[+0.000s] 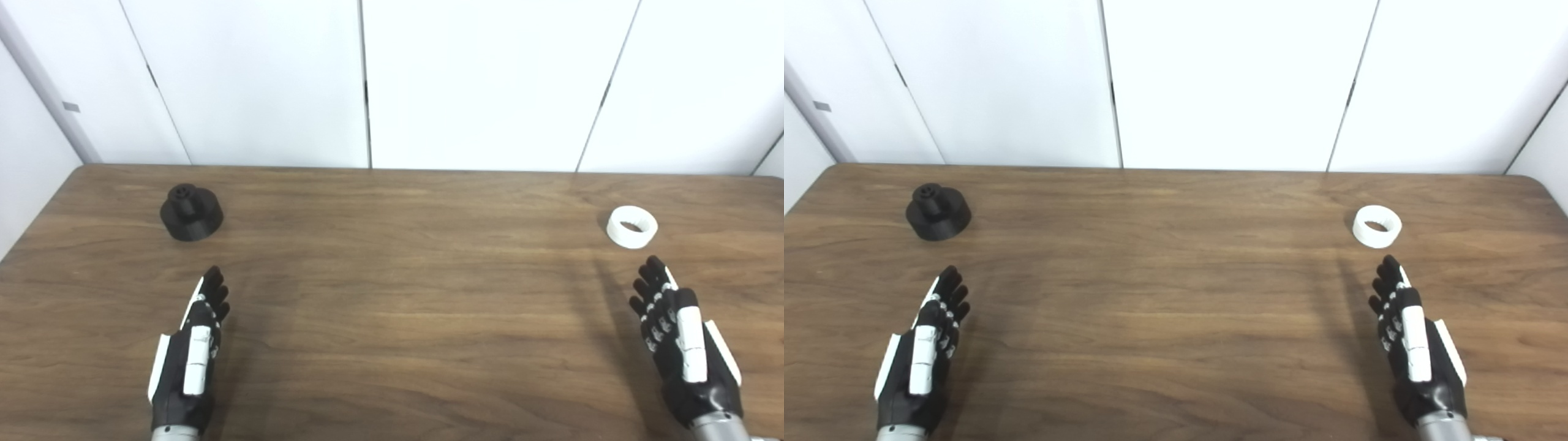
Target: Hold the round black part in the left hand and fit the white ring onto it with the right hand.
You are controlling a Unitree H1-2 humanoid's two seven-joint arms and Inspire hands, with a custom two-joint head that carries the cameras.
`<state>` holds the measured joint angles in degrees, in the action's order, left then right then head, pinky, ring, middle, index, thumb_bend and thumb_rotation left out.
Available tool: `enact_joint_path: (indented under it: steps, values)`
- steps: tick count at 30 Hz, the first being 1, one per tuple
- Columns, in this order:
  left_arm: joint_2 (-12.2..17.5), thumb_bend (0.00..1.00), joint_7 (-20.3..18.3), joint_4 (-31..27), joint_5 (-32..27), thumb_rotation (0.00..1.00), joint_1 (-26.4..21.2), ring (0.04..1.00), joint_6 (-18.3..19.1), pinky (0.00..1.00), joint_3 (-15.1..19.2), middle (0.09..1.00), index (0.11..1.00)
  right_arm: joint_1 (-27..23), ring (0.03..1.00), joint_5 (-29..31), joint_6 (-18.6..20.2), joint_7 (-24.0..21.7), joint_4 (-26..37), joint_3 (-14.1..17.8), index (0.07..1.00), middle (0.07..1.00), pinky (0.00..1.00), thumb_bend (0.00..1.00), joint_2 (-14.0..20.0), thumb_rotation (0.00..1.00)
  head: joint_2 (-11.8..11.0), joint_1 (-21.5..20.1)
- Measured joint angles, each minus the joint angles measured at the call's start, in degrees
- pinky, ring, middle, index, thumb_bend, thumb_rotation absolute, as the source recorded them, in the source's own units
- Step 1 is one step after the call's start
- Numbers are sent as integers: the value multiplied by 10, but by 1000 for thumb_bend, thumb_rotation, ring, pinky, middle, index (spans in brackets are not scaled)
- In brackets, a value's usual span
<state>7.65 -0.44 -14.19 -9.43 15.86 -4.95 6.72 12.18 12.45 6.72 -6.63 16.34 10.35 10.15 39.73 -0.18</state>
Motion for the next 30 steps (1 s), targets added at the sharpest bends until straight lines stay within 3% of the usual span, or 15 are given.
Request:
enact_joint_path:
  steps: [10,16,23,30]
  values:
    - [0,705,1,-1,2,901,0,988,2,985,-1,992,974,0,1000,5,-4,0,-3,0,986,1000,1000,598,0,1000,1,1]
    - [0,702,3,-2,6,909,0,986,3,992,-4,989,971,0,1000,6,-6,0,-4,0,992,1000,1000,606,3,1000,-9,24]
    - [-2,668,4,-2,23,926,1,996,2,995,-17,999,981,2,1000,11,-10,-5,-13,5,996,1000,1000,609,11,1000,-42,83]
    - [-3,653,4,-1,30,930,5,1000,-8,997,-30,1000,995,5,1000,18,-26,-11,-28,11,1000,1000,1000,638,12,1000,-68,112]
